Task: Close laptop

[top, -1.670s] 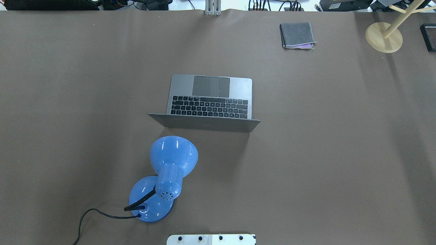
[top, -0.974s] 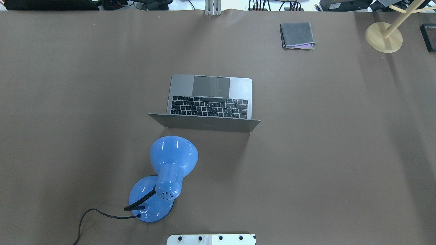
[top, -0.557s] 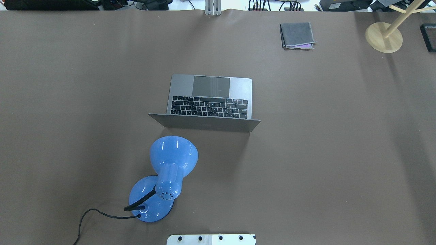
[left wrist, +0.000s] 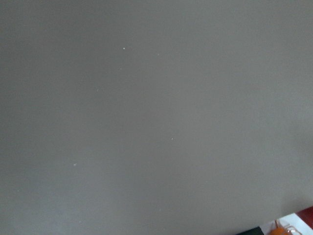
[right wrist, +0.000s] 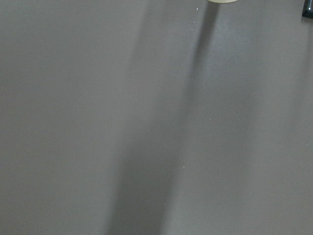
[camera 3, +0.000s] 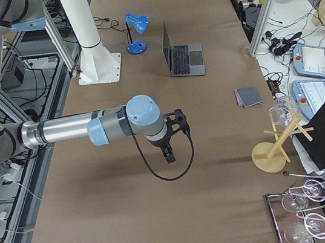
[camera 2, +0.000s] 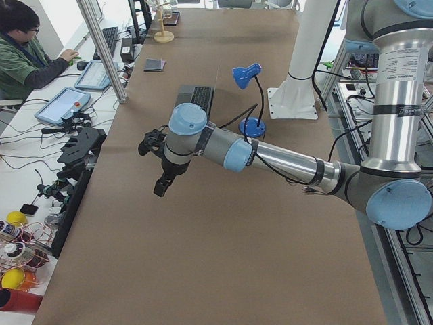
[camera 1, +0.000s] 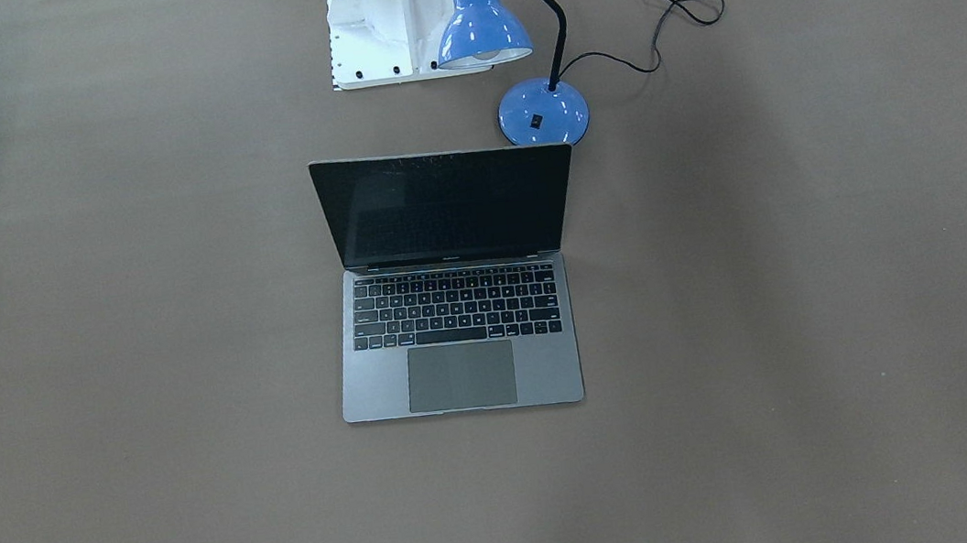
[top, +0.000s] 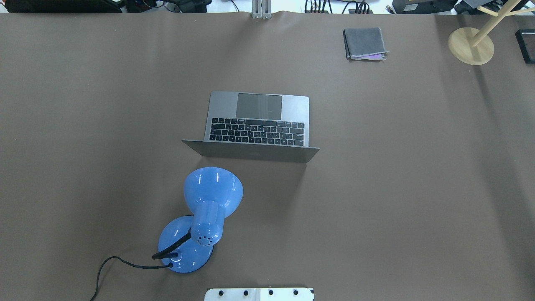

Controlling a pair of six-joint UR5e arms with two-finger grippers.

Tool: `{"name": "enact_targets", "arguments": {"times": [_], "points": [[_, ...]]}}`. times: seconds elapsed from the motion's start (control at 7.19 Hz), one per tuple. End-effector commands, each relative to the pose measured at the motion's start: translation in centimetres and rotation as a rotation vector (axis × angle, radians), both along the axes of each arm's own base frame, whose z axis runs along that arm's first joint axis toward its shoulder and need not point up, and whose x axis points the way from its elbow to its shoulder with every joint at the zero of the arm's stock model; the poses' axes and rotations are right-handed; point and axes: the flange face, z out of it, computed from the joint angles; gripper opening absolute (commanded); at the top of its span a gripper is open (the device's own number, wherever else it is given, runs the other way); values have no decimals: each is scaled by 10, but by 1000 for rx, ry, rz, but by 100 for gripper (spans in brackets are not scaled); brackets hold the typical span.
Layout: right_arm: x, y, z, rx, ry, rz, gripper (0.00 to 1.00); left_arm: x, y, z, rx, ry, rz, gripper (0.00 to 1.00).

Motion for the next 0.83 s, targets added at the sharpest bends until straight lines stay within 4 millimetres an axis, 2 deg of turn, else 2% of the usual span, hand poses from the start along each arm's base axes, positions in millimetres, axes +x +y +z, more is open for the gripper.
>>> {"name": "enact_targets", "arguments": {"times": [0.0,0.14,0.28,0.42,0.7], "points": [[-1,-7,-12,22,-13,15,99,5,2,5,133,49,33,100],[-12,-7,-20,15,-98,-7,99,9,7,13,124,95,63,100],[-28,-7,-31,-16,-176,-15,98,25,6,8,145,105,96,100],[-44,-8,-41,-45,-203,10,96,48,4,11,150,110,144,100],[-91,-9,-60,-89,-226,58,95,107,7,0,122,193,219,100]]}}
